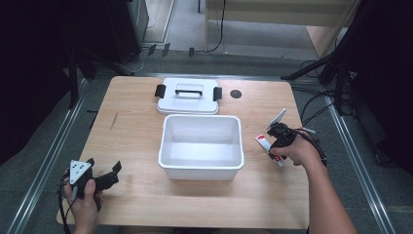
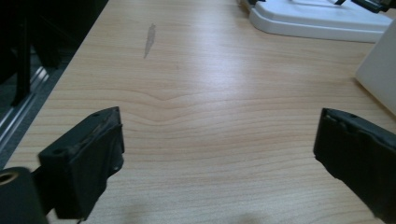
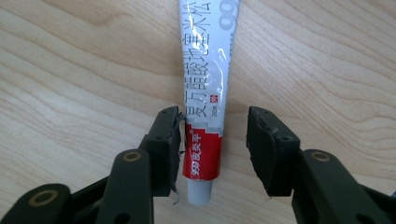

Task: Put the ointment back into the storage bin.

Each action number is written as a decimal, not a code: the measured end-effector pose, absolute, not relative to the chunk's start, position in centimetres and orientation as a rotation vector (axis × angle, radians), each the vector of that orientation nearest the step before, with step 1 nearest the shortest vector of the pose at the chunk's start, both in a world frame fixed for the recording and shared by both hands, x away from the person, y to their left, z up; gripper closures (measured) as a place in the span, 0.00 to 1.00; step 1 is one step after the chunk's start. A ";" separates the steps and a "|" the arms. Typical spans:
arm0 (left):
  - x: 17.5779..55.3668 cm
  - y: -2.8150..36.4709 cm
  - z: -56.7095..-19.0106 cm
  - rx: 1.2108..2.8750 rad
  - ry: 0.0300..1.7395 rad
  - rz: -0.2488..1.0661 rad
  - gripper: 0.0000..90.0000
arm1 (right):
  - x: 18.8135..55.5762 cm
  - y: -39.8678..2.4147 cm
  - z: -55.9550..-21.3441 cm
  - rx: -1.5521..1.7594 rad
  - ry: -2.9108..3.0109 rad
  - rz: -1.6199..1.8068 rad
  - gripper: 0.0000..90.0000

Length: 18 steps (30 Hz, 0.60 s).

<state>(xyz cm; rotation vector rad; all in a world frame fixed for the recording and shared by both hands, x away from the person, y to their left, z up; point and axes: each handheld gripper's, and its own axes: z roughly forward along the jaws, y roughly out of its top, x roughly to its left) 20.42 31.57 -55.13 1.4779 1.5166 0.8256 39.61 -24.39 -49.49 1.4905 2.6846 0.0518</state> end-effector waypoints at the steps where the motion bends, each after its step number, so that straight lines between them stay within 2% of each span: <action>1: 20.4 31.5 -55.1 1.480 1.519 0.829 0.06 | 39.6 -24.3 -49.5 1.499 2.680 0.050 0.66; 7: 20.4 31.5 -55.1 1.481 1.518 0.829 0.06 | 39.9 -24.0 -49.8 1.485 2.680 0.041 0.73; 18: 20.4 31.5 -55.1 1.478 1.523 0.831 0.06 | 40.5 -23.3 -50.3 1.480 2.683 0.047 0.77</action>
